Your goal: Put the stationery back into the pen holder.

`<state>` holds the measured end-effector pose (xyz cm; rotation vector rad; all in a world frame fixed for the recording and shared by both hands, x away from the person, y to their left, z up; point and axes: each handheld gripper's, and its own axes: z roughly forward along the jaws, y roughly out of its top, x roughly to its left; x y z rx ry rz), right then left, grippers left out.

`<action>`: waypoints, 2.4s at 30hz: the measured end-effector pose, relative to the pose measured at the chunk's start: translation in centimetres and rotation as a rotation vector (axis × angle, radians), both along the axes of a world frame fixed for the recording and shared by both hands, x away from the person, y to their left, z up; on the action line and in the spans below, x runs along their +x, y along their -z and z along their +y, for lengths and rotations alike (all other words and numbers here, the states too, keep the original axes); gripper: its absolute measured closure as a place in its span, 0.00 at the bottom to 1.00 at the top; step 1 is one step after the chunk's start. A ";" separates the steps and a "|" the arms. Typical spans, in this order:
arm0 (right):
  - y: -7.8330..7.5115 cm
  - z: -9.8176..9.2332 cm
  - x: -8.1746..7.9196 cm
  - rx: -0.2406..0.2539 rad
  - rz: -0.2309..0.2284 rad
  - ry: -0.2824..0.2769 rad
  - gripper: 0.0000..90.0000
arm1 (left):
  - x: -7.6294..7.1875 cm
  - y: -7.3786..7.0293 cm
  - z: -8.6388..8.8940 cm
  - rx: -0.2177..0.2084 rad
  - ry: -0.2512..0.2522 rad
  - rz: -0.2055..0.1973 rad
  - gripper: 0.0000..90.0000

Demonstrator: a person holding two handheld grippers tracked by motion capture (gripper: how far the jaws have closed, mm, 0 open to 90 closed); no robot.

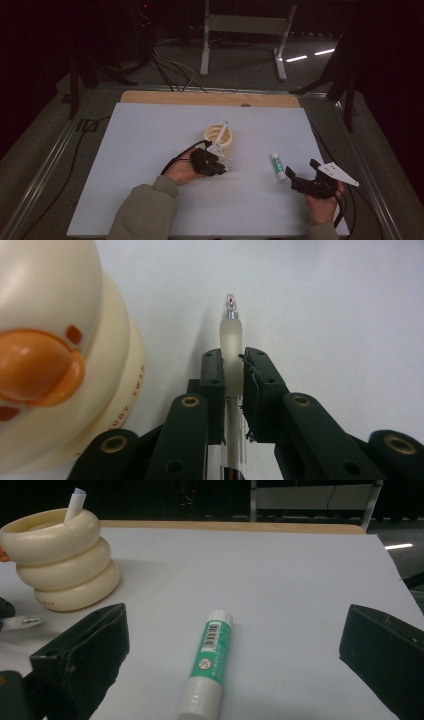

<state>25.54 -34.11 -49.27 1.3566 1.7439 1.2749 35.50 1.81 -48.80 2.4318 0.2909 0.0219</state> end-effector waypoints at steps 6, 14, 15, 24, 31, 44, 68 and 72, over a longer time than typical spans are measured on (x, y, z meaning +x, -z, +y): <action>0.0 0.0 0.0 0.000 0.000 0.001 0.00 | -0.1 -0.8 0.0 -0.020 -0.001 -0.006 0.90; 0.0 0.0 0.0 0.000 0.000 0.001 0.00 | -0.1 -1.8 0.2 -0.052 -0.011 -0.018 0.90; 0.0 0.0 0.0 0.000 0.000 0.001 0.00 | -0.1 -1.9 0.2 -0.056 -0.016 -0.018 0.90; 0.0 0.0 0.0 0.001 0.000 0.002 0.00 | 0.1 -3.1 0.6 -0.100 -0.043 -0.029 0.90; 0.0 0.0 0.0 0.000 -0.001 0.002 0.00 | 0.4 -3.9 0.9 -0.123 -0.065 -0.043 0.90; 0.0 0.0 0.0 -0.005 0.000 -0.001 0.00 | 1.0 -5.0 1.6 -0.168 -0.130 -0.055 0.90; 0.0 0.0 0.0 -0.004 0.002 -0.002 0.00 | 2.0 -6.5 1.7 -0.182 -0.219 -0.081 0.90; 0.0 0.0 0.0 -0.005 0.002 -0.002 0.00 | 2.2 -6.8 1.6 -0.185 -0.237 -0.085 0.90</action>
